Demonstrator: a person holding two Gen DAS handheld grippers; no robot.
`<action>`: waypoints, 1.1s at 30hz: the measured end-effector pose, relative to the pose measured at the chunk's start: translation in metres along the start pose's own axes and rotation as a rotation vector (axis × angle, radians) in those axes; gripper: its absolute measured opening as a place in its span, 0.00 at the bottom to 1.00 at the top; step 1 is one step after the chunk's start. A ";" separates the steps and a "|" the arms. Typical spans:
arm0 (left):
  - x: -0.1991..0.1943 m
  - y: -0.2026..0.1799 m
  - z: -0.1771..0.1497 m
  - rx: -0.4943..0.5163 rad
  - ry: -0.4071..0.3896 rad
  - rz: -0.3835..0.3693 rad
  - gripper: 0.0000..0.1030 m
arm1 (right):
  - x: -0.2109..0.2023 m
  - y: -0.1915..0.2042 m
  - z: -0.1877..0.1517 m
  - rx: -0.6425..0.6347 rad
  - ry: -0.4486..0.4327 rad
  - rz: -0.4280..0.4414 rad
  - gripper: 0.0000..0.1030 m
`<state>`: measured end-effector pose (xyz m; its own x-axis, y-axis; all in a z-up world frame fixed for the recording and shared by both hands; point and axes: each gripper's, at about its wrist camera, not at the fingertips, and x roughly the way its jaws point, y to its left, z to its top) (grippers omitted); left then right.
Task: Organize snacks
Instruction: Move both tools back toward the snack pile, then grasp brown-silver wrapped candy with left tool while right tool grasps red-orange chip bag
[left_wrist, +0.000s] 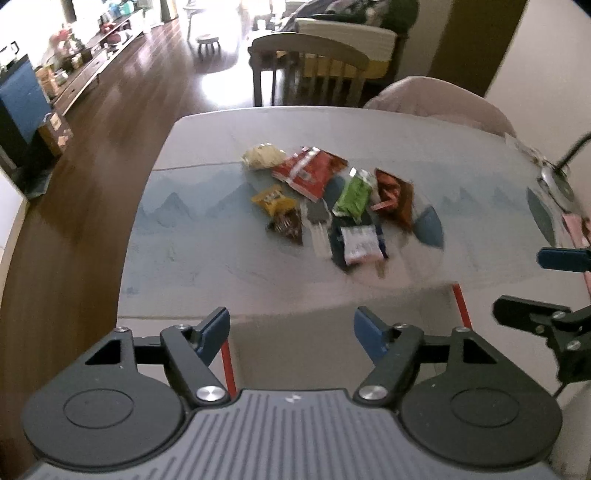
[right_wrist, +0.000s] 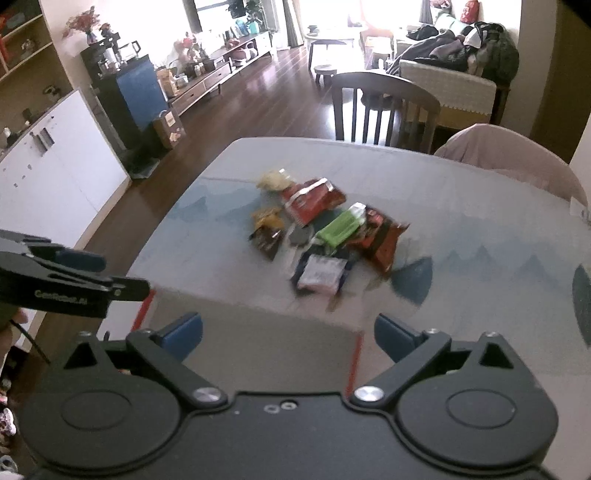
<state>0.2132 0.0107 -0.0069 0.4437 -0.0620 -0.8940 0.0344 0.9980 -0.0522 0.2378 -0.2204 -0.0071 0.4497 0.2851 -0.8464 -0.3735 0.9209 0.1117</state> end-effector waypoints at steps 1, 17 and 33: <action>0.005 0.000 0.009 -0.013 0.003 0.009 0.72 | 0.003 -0.006 0.007 0.000 0.000 -0.003 0.97; 0.110 0.004 0.112 -0.185 0.106 0.079 0.72 | 0.125 -0.106 0.100 0.091 0.120 -0.031 0.98; 0.245 0.017 0.127 -0.302 0.311 0.089 0.72 | 0.253 -0.152 0.099 0.188 0.286 -0.021 0.93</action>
<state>0.4361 0.0119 -0.1701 0.1411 -0.0167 -0.9898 -0.2753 0.9597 -0.0554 0.4889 -0.2619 -0.1870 0.1997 0.2037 -0.9584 -0.1988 0.9662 0.1640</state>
